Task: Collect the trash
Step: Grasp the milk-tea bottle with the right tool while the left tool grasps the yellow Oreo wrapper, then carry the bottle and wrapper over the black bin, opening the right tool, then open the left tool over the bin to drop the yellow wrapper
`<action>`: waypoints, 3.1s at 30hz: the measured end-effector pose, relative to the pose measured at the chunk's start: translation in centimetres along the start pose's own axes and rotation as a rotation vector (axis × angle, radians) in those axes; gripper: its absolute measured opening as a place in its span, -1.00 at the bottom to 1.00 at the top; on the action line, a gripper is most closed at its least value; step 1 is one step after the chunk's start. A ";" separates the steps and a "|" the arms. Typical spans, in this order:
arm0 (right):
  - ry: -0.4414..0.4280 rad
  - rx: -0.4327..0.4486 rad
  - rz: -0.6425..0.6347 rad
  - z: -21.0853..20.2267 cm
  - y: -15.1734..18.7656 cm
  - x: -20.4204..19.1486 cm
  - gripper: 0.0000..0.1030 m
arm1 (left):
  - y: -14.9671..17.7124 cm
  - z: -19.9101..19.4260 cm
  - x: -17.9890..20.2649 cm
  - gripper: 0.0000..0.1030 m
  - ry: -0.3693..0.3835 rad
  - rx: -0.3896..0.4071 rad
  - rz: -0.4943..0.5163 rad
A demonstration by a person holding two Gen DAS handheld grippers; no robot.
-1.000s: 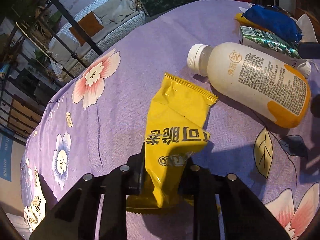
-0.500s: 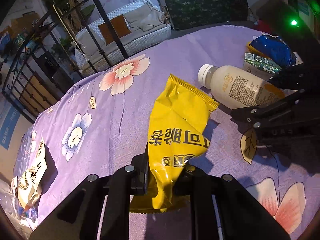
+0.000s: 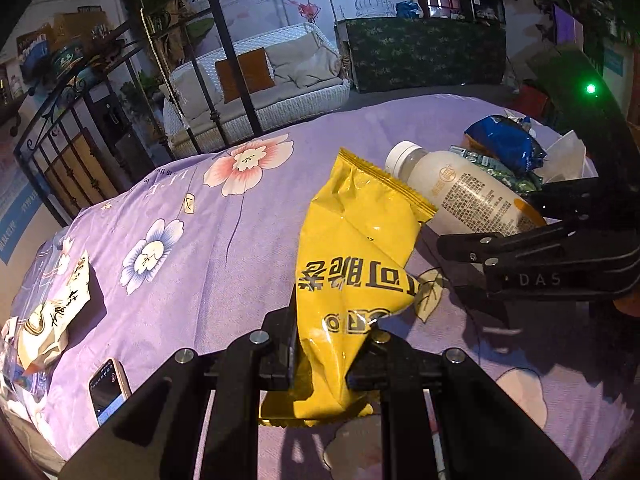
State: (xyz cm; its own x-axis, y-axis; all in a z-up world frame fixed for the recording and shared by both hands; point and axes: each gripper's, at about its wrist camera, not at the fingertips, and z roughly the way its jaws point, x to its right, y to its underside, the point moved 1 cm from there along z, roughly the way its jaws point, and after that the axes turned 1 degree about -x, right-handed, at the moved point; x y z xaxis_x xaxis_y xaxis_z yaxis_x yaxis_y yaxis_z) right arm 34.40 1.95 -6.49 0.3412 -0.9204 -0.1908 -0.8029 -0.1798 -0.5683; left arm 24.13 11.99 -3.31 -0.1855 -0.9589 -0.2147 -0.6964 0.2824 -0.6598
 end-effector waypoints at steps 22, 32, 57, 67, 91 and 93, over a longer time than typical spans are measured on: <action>0.160 0.317 0.181 -19.1 13.1 11.5 0.19 | 0.2 -6.9 14.4 -0.68 0.256 0.121 0.029; 0.354 0.326 0.412 -24.6 21.0 21.3 0.19 | -1.0 -7.8 23.8 -0.68 0.419 0.139 0.134; 0.384 -0.251 0.810 -16.2 31.1 36.7 0.28 | -0.2 -6.3 38.1 -0.68 0.638 0.043 0.346; 0.520 -0.036 0.834 -22.4 32.0 36.1 0.40 | 0.2 -4.9 43.0 -0.68 0.698 -0.042 0.408; 0.768 0.310 1.002 -32.3 36.7 36.2 0.41 | 2.4 -2.4 54.4 0.41 0.693 -0.206 0.630; 0.771 0.315 1.006 -32.4 36.7 36.2 0.41 | 2.6 -2.6 54.6 0.48 0.694 -0.187 0.635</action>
State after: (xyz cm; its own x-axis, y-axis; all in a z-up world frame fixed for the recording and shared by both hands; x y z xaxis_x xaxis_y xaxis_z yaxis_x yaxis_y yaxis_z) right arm 1.43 -49.27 -8.32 -0.7887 -0.5832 -0.1943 -0.3566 0.6916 -0.6282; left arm 10.37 -39.65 -14.91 -0.8939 -0.4477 0.0219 -0.4129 0.8034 -0.4290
